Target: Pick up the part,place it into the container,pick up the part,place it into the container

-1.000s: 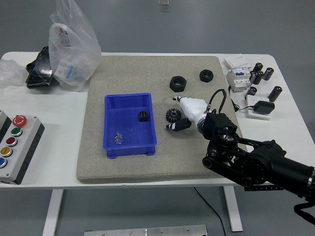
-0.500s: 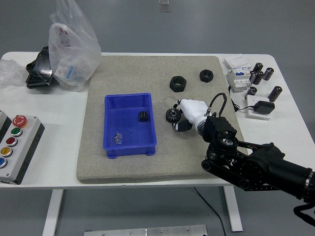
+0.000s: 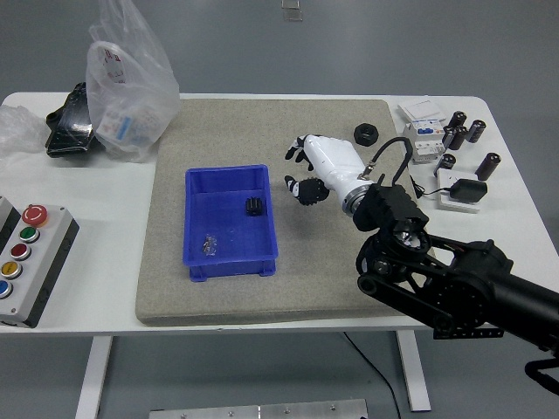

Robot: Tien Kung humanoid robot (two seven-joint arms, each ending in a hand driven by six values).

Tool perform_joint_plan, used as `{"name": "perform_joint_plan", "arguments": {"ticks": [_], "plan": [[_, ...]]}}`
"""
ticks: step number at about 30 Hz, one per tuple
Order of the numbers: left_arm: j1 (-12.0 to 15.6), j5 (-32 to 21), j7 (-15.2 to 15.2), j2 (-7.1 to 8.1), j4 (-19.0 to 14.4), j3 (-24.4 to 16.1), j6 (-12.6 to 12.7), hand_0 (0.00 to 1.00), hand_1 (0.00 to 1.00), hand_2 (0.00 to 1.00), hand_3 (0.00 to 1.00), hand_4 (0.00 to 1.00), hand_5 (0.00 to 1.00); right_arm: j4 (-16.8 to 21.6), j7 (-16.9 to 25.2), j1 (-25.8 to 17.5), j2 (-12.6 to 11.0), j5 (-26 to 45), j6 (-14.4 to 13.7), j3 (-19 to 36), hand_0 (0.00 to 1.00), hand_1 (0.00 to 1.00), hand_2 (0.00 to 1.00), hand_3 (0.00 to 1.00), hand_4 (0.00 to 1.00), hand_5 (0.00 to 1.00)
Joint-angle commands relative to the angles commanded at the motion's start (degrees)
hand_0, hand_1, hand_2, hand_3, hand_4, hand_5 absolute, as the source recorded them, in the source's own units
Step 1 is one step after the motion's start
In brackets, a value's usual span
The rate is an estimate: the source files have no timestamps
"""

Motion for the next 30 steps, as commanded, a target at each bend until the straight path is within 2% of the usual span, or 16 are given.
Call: {"name": "perform_joint_plan", "arguments": {"ticks": [3,4,8,15,16,21,22,25,27,28,30], "plan": [[-0.02,-0.02,0.04,-0.05,0.0,0.06,-0.02,0.638,0.638,0.59,0.624,0.715,0.294,1.96,2.31,0.57,1.0,-0.89,-0.25,-2.59,0.357,0.563,0.615,0.654,0.419,0.22],[-0.02,-0.01,0.05,-0.06,0.0,0.06,-0.02,0.638,0.638,0.59,0.625,0.715,0.295,2.23,2.74,0.71,1.25,-1.03,-0.41,-3.26,0.417,0.622,0.665,0.696,0.378,0.29],[-0.02,0.13,0.11,-0.07,0.0,-0.11,0.02,0.638,0.638,0.59,0.625,0.715,0.295,2.59,3.27,0.96,1.87,-1.55,-0.73,-4.59,0.417,0.622,0.665,0.696,0.378,0.29],[0.15,0.41,0.23,-0.15,0.0,-0.38,0.05,0.638,0.638,0.59,0.624,0.715,0.297,2.26,2.02,-0.29,1.46,-3.23,-1.0,-0.54,0.415,0.636,0.687,0.711,0.393,0.284],[0.16,0.39,0.21,-0.17,0.0,-0.39,0.05,0.638,0.639,0.59,0.624,0.715,0.296,2.28,1.44,-0.74,1.21,-3.36,-0.6,0.58,0.406,0.662,0.777,0.802,0.477,0.284],[0.24,0.47,0.16,-0.16,0.0,-0.49,0.04,0.638,0.639,0.59,0.624,0.715,0.296,3.02,-2.58,-3.24,-0.32,-3.5,3.08,5.91,0.406,0.662,0.777,0.802,0.477,0.284],[0.26,0.51,0.16,-0.16,0.0,-0.54,0.04,0.638,0.638,0.589,0.623,0.714,0.296,3.42,-3.76,-3.93,-0.71,-3.33,4.35,7.08,0.399,0.731,0.923,0.985,0.741,0.322],[0.36,0.59,0.15,-0.18,0.0,-0.66,0.06,0.638,0.638,0.589,0.623,0.714,0.296,4.51,-7.22,-5.94,-1.72,-2.73,8.27,10.06,0.399,0.731,0.923,0.985,0.741,0.322],[0.41,0.68,0.18,-0.19,0.0,-0.74,0.08,0.638,0.638,0.589,0.623,0.714,0.296,4.83,-7.91,-6.84,-2.08,-2.34,10.32,11.13,0.399,0.731,0.923,0.985,0.741,0.322],[0.42,0.72,0.19,-0.21,0.0,-0.77,0.08,0.637,0.639,0.589,0.623,0.714,0.296,4.94,-7.91,-7.24,-2.21,-2.05,11.32,11.57,0.381,0.757,0.985,0.998,0.829,0.35],[0.41,0.74,0.19,-0.2,0.0,-0.77,0.07,0.637,0.639,0.589,0.623,0.714,0.296,5.15,-7.91,-7.81,-2.35,-1.49,12.7,12.04,0.381,0.757,0.985,0.998,0.829,0.35]]}}
